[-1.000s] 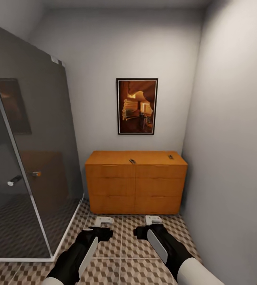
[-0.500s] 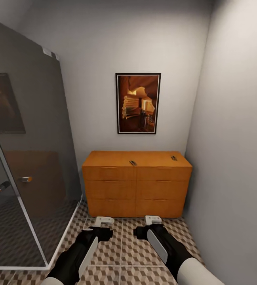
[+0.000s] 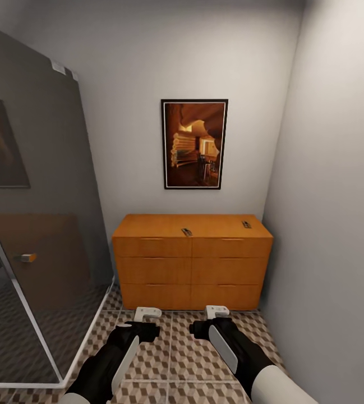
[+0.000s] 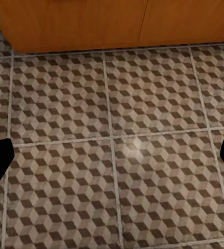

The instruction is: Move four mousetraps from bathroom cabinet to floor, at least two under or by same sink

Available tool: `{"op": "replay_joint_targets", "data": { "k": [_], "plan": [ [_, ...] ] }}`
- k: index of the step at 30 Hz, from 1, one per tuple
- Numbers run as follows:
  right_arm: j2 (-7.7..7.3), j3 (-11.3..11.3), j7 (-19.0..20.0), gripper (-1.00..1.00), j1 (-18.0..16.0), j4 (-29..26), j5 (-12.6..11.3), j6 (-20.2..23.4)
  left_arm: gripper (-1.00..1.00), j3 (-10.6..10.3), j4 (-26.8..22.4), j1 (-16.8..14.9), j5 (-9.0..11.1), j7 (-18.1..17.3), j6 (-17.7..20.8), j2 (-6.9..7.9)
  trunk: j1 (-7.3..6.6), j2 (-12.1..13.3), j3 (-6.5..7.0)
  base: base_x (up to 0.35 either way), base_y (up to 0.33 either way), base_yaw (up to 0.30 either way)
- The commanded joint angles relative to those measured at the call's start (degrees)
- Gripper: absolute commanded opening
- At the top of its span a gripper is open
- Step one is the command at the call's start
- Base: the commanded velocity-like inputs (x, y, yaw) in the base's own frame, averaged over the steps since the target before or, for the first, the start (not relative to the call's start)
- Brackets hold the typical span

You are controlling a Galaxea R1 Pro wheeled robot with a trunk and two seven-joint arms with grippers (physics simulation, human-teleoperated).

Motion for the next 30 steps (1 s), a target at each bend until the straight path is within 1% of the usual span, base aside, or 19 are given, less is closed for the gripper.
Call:
{"op": "replay_joint_targets", "data": {
  "k": [1, 16, 22, 30],
  "plan": [
    [-0.04, 0.26, -0.55, 1.0, -0.03, -0.07, -0.59, 0.09, 1.0, -0.16, -0.06, -0.01, 0.6, 0.51, 0.22, 0.03, 0.03, -0.05, -0.04, 0.028, -0.011, 0.0],
    [-0.03, 0.33, -0.58, 1.0, -0.03, -0.07, -0.57, 0.05, 1.0, -0.16, -0.06, -0.01, 0.56, 0.56, 0.22, -0.01, 0.03, -0.05, -0.1, 0.035, -0.004, 0.0],
    [0.01, 0.4, -0.6, 1.0, -0.03, -0.09, -0.58, 0.07, 1.0, -0.12, -0.06, -0.01, 0.6, 0.56, 0.22, 0.01, 0.03, -0.05, -0.1, 0.172, -0.001, 0.0],
    [0.04, 0.44, -0.63, 1.0, -0.03, -0.08, -0.55, 0.09, 1.0, -0.11, -0.06, -0.01, 0.6, 0.55, 0.22, 0.01, 0.03, -0.05, -0.1, 0.257, -0.022, 0.0]
  ]
}}
